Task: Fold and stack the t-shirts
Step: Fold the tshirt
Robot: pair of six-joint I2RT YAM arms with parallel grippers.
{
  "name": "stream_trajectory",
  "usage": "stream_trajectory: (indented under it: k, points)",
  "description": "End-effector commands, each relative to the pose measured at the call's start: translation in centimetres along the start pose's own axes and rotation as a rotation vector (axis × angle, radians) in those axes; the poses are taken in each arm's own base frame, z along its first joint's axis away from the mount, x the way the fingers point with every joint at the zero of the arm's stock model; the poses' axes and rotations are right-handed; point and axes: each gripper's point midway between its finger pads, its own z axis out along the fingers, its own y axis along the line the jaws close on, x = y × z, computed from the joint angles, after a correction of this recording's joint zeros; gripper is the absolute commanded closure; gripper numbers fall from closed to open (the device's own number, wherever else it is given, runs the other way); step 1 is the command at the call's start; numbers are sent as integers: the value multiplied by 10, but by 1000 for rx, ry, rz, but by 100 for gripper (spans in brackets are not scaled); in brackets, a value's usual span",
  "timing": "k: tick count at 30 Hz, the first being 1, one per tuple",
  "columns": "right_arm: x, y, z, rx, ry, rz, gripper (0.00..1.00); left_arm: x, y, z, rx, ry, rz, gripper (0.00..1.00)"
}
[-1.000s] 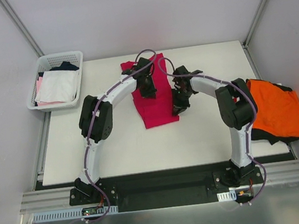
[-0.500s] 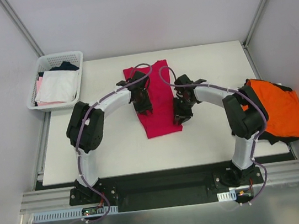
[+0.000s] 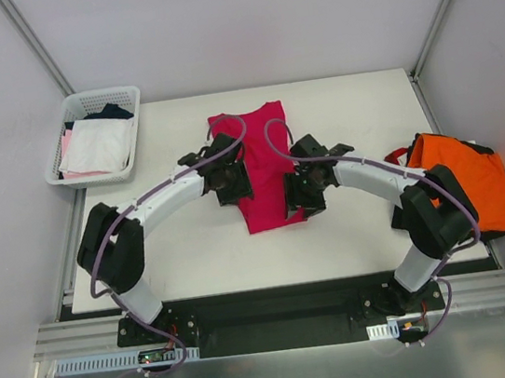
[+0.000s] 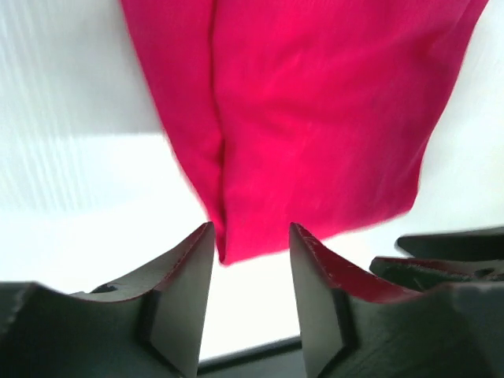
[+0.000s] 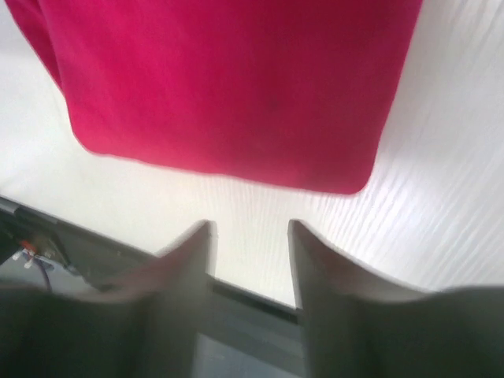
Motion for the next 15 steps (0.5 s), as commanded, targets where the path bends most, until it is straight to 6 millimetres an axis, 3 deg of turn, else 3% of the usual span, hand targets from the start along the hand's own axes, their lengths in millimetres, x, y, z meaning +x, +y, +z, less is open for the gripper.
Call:
stream_trajectory:
  k: [1,3,9,15]
  points:
    - [13,-4,-20,-3,-36,5,36,44,4,-19,-19,9,-14,46]
    - [24,-9,-17,-15,-25,5,4,73,13,-17,-38,48,-32,41]
    - [39,-24,-13,-13,-53,38,3,115,37,-6,-83,68,-44,38]
    - [38,-32,-1,11,-56,41,2,116,50,6,-118,52,-6,38]
